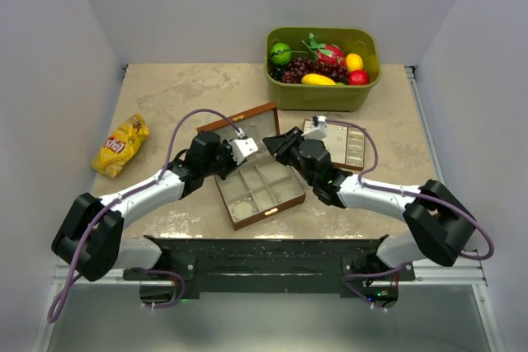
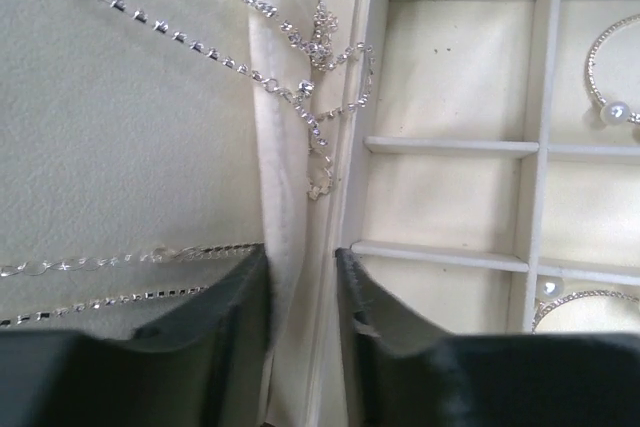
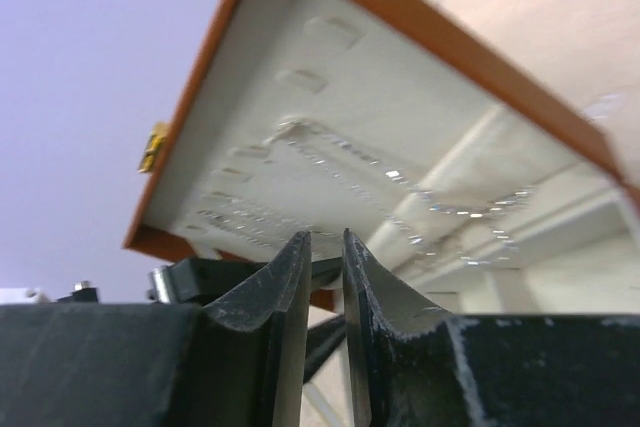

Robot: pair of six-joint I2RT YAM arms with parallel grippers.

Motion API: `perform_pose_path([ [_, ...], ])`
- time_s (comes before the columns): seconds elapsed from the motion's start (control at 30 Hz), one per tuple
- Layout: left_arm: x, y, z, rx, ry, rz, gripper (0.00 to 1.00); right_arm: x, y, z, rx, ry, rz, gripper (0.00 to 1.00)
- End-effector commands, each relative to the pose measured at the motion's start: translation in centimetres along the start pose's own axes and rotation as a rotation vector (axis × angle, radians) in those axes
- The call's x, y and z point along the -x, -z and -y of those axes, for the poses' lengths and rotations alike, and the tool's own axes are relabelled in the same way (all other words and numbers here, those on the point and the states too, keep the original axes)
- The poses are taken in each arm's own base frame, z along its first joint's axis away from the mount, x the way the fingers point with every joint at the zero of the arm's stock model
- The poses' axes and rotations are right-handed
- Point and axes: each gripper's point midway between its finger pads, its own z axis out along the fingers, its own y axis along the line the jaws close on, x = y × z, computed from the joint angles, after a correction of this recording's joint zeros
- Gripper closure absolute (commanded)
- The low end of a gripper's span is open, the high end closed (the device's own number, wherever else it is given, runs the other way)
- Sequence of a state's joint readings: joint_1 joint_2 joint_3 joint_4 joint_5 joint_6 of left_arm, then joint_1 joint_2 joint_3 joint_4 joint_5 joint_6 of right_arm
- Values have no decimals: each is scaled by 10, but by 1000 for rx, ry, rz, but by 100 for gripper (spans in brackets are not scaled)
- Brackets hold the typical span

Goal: Organize the mixed jewelry

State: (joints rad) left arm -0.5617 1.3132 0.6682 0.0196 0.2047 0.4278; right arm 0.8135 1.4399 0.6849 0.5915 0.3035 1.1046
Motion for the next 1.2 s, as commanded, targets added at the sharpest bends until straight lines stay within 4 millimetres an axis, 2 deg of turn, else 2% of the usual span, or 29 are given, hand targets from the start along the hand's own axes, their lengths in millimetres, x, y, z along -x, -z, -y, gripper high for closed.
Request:
perform_pose_path([
  [0.0,-19,1,22,-93,68,-72,74,23,10,24,-111,112,56,74],
  [0.07,-19,0,25,-107,75,-73,83,23,10,26,-130,165,34,70],
  [0.13,-20,-1,27,-120,77,-80,86,19,7,29,-153,219,4,68],
  [0.17,-19,-1,27,-122,78,-79,92,15,5,29,-149,237,-25,65],
  [0.27,-19,-3,29,-135,79,-82,100,0,-3,31,-143,296,-102,62],
  [0.47,-19,-3,30,-140,72,-78,100,-19,-17,36,-123,359,-179,52],
  [0.7,-18,-3,29,-144,68,-72,100,-32,-33,41,-121,445,-235,48],
  [1.17,-11,-1,31,-166,50,-44,100,-31,-49,50,-117,622,-236,43],
])
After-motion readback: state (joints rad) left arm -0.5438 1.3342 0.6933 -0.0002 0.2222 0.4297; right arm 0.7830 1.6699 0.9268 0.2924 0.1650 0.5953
